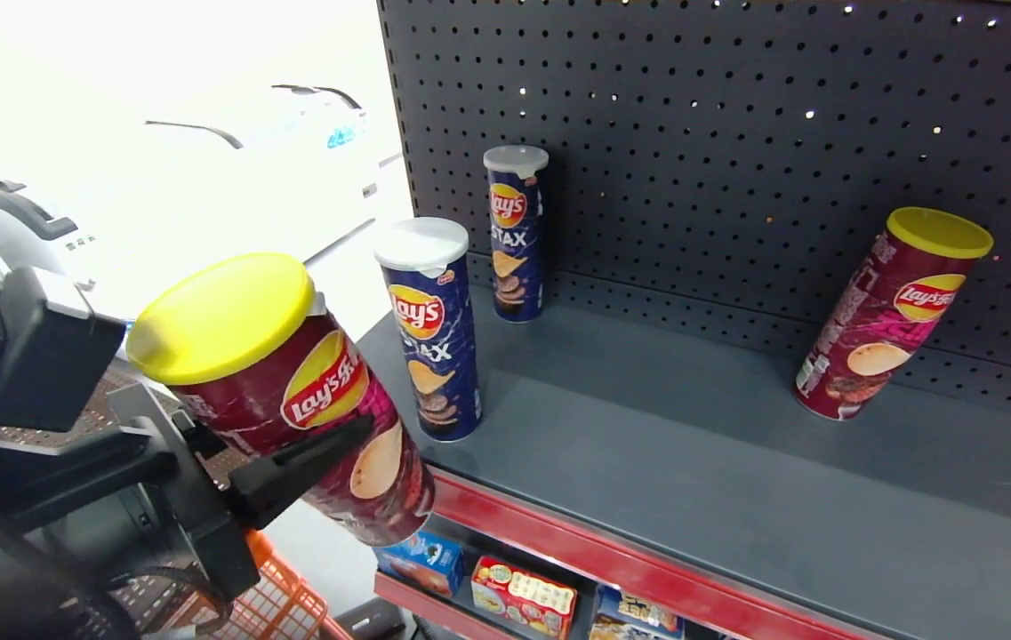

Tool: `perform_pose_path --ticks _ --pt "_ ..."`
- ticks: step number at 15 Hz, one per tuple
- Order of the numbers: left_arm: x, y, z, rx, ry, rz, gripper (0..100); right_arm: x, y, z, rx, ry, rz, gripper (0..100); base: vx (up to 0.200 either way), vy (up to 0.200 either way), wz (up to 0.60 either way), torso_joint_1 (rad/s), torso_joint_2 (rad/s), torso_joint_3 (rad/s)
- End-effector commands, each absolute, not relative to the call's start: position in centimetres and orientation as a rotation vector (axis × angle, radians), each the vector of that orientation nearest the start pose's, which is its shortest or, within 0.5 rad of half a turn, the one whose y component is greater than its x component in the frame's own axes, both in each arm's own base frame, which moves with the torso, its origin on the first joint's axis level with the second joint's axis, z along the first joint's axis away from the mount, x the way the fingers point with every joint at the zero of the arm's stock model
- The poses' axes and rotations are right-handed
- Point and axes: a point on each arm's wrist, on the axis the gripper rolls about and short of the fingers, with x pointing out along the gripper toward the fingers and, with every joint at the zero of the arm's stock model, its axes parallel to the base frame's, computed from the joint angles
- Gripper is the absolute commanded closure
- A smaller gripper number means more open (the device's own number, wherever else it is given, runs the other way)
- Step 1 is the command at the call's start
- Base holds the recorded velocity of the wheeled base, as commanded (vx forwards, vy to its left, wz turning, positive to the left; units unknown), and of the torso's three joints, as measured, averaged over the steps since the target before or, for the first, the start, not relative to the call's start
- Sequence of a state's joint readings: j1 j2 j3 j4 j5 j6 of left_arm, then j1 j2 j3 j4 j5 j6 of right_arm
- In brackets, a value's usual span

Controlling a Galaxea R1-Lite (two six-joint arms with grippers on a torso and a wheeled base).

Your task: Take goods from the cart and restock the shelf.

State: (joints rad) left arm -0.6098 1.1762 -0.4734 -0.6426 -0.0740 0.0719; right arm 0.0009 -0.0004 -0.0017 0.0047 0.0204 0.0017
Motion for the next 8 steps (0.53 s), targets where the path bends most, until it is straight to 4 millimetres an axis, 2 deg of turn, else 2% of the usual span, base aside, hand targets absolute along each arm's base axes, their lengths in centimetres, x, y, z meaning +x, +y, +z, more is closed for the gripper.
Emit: perform_pose_path --ticks 1,4,8 --pt "12.9 -9.8 21.5 0.090 0.046 -0.715 100 -2.3 0.0 7.5 0.002 0.003 0.023 0 0.000 0.000 0.00 0.000 0.00 0.000" --pt "12.9 -10.7 21.9 0.092 0.046 -0.763 100 -2.3 0.0 7.5 0.002 0.003 0.023 0 0.000 0.000 0.00 0.000 0.00 0.000" --pt "14.3 -13.0 22.2 0.101 0.068 -0.813 100 -2.3 0.0 7.5 0.002 0.003 0.023 0 0.000 0.000 0.00 0.000 0.00 0.000"
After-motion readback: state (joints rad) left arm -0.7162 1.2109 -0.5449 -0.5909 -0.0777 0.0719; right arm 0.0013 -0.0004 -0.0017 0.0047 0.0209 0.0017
